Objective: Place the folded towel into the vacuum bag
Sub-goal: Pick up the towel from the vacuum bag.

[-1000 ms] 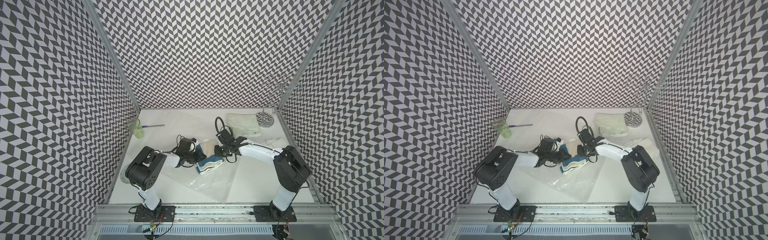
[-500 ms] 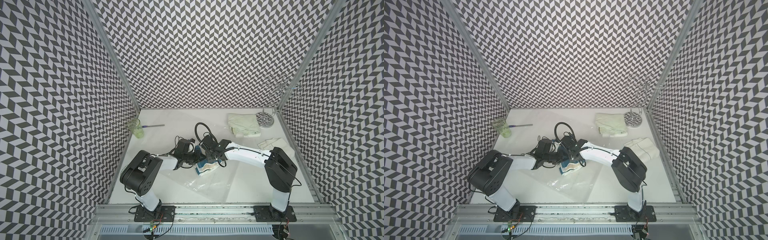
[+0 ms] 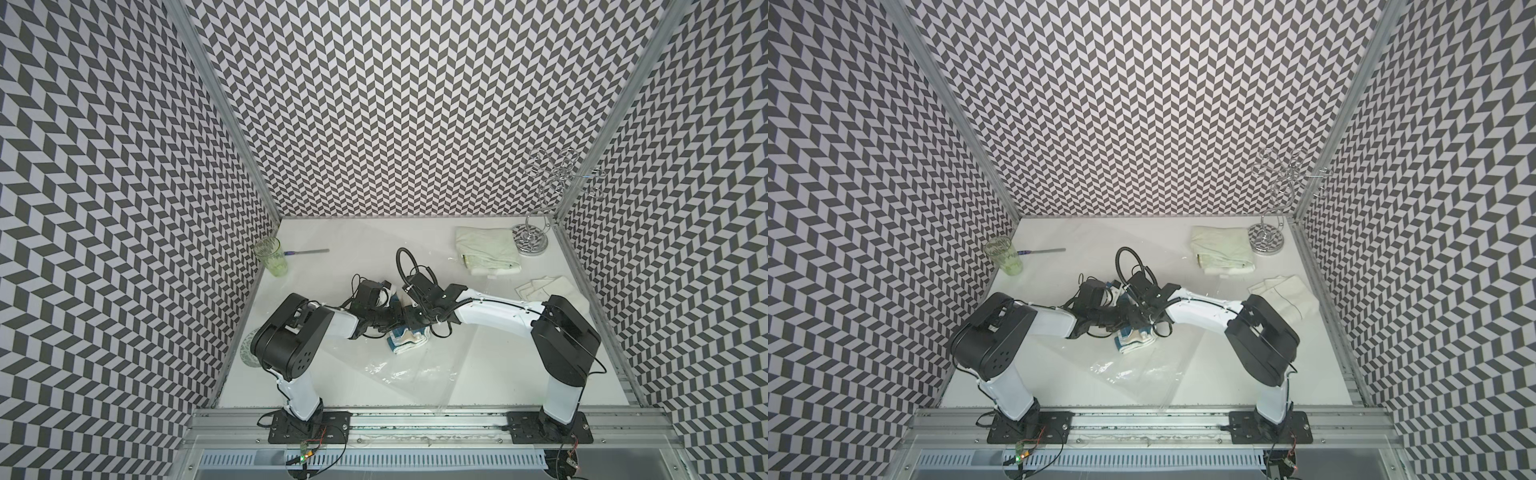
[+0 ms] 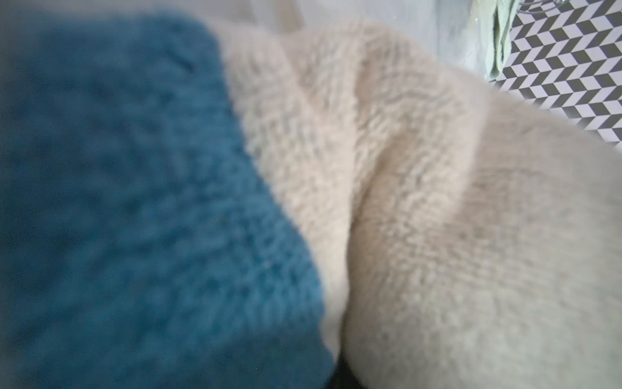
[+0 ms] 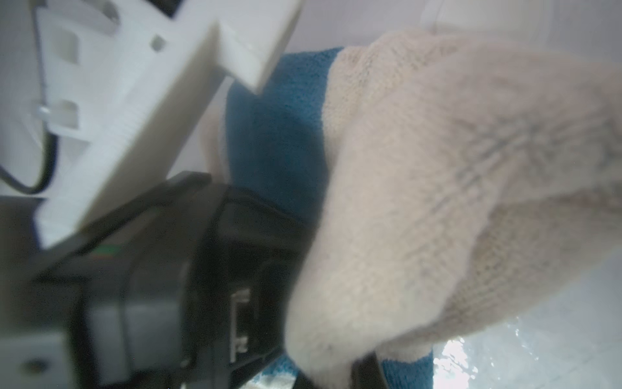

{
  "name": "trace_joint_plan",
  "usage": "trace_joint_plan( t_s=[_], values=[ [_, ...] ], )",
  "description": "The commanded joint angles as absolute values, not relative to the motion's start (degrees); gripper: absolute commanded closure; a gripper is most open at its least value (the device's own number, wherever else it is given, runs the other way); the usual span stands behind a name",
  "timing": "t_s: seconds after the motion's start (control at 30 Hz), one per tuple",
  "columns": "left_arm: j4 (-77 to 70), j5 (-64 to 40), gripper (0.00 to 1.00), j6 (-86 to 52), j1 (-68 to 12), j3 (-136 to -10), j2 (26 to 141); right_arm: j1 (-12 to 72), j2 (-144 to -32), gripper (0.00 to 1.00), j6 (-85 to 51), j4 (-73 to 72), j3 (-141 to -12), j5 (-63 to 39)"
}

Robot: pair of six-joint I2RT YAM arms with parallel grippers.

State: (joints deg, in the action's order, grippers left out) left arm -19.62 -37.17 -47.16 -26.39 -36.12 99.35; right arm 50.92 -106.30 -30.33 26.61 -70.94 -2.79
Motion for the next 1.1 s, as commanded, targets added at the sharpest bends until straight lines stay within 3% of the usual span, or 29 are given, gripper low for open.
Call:
trace_joint_plan(
  t_s=[0.0, 0.13, 0.23, 0.47, 0.73, 0.8, 0.97, 1.07],
  values=[
    [-12.94, -36.94, 0.98, -44.18, -24.49, -36.93, 92.84, 49.74, -110.22, 0.95, -31.64, 26.98, -65.44, -3.00],
    [-1.00, -30.90, 0.99, -39.93, -21.52, -37.19, 84.24, 48.52, -109.54, 0.95, -30.82, 27.43, -64.63, -0.26],
    [-0.62, -28.35, 0.99, -40.36, -19.40, -31.49, 80.85, 48.52, -108.45, 0.95, -29.44, 28.48, -66.60, 1.69],
    [-12.47, -32.86, 0.99, -42.37, -21.25, -28.31, 87.76, 52.11, -105.99, 0.93, -24.51, 30.45, -73.82, 1.13],
    [-15.73, -34.93, 1.00, -42.23, -22.22, -27.15, 90.41, 55.28, -111.82, 0.87, -25.14, 26.65, -75.66, -9.51],
    [-15.76, -34.90, 1.00, -42.62, -22.03, -26.50, 89.64, 55.26, -112.51, 0.81, -26.01, 25.71, -74.28, -9.33],
    [-12.24, -33.54, 1.00, -42.65, -20.43, -26.75, 85.34, 55.43, -113.96, 0.44, -24.56, 26.92, -73.41, -7.99],
    [-8.01, -31.98, 1.00, -41.24, -18.52, -28.15, 82.35, 55.92, -115.52, 0.34, -23.26, 28.48, -74.21, -6.95]
  ],
)
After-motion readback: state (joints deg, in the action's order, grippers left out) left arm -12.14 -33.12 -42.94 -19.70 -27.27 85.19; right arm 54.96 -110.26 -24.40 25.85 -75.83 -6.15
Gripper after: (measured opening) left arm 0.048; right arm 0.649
